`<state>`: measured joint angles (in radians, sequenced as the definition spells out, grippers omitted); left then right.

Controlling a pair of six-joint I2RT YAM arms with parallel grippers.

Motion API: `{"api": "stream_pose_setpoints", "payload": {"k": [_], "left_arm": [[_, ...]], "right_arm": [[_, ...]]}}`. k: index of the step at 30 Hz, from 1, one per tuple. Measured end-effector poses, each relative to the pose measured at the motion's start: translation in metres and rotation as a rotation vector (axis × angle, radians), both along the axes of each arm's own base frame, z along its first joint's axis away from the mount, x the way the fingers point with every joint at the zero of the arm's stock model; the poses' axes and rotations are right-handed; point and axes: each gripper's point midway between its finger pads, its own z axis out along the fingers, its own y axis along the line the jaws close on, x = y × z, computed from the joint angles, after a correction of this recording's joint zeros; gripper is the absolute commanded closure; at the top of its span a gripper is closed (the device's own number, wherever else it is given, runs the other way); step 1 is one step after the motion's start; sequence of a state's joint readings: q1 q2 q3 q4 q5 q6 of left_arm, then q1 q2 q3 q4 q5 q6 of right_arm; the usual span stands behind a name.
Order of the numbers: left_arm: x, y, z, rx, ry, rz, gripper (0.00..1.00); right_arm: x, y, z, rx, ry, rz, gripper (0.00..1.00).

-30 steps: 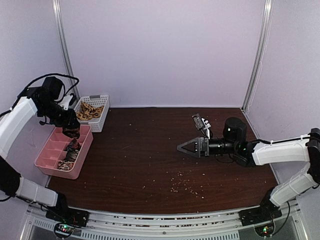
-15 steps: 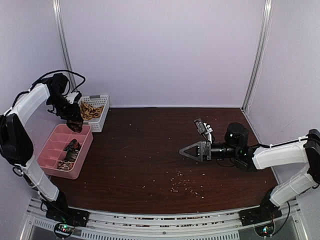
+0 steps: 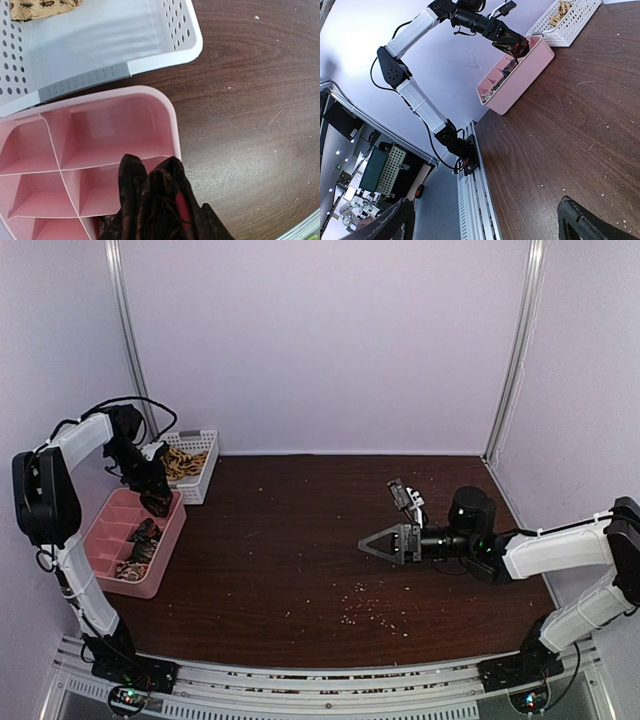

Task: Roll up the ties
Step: Place the tie in the storage box.

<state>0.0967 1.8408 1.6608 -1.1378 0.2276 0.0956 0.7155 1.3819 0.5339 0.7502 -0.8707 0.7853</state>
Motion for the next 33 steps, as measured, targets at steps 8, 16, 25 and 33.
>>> {"api": "stream_pose_setpoints", "payload": {"k": [8,16,25,33], "left_arm": [[-0.001,0.002,-0.034,0.008,0.08,-0.002,1.0],[0.002,0.013,-0.049,0.053,0.1,0.01,1.0],[0.002,0.024,-0.061,0.114,0.107,0.02,1.0],[0.002,0.027,-0.07,0.139,0.103,0.013,1.0]], "right_arm": [[0.002,0.002,-0.007,-0.009,0.019,0.0,0.01],[0.005,0.0,-0.01,-0.013,0.025,-0.005,0.01],[0.007,-0.001,-0.011,-0.015,0.03,-0.007,0.01],[0.01,-0.003,-0.011,-0.012,0.031,-0.013,0.0]]}}
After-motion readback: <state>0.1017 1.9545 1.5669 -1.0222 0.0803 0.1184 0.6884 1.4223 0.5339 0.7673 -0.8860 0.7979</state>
